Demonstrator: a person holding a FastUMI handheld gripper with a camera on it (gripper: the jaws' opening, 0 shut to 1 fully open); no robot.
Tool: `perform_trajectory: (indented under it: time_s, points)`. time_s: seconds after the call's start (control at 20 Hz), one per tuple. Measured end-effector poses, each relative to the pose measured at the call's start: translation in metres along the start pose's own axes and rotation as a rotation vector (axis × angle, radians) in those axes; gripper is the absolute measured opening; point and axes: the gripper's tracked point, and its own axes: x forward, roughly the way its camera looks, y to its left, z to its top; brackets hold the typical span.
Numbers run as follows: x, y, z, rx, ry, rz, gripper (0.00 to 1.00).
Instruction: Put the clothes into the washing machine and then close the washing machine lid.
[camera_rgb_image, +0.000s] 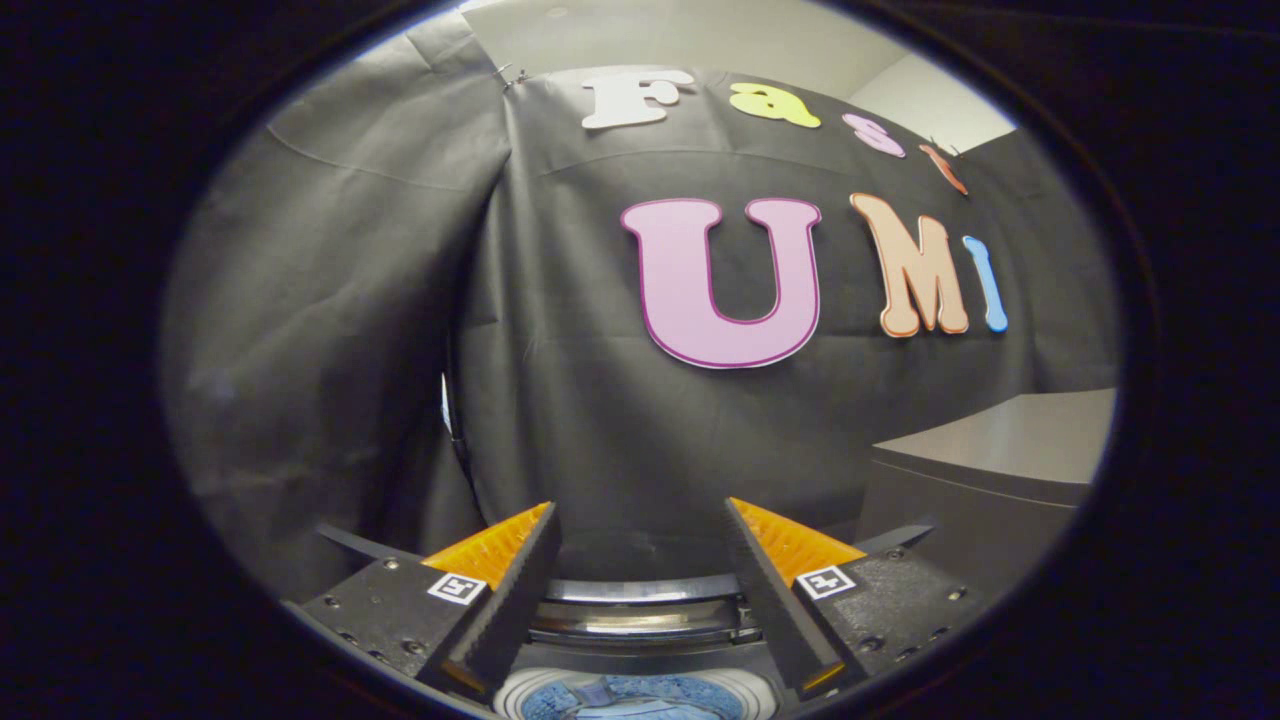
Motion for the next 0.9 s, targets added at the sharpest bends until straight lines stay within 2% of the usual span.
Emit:
perform_trajectory:
  time_s: [0.6,0.65,0.75,0.8,0.9]
  points:
    - [-0.007,0.0,-0.006,0.009,-0.054,0.01,0.97]
    - [-0.006,-0.003,-0.014,0.011,-0.025,0.0,0.97]
    - [-0.017,-0.017,-0.051,0.041,0.133,-0.051,0.97]
    - [-0.026,-0.013,-0.063,0.084,0.183,-0.037,0.97]
    - [-0.033,-0.013,-0.073,0.153,0.209,-0.055,0.97]
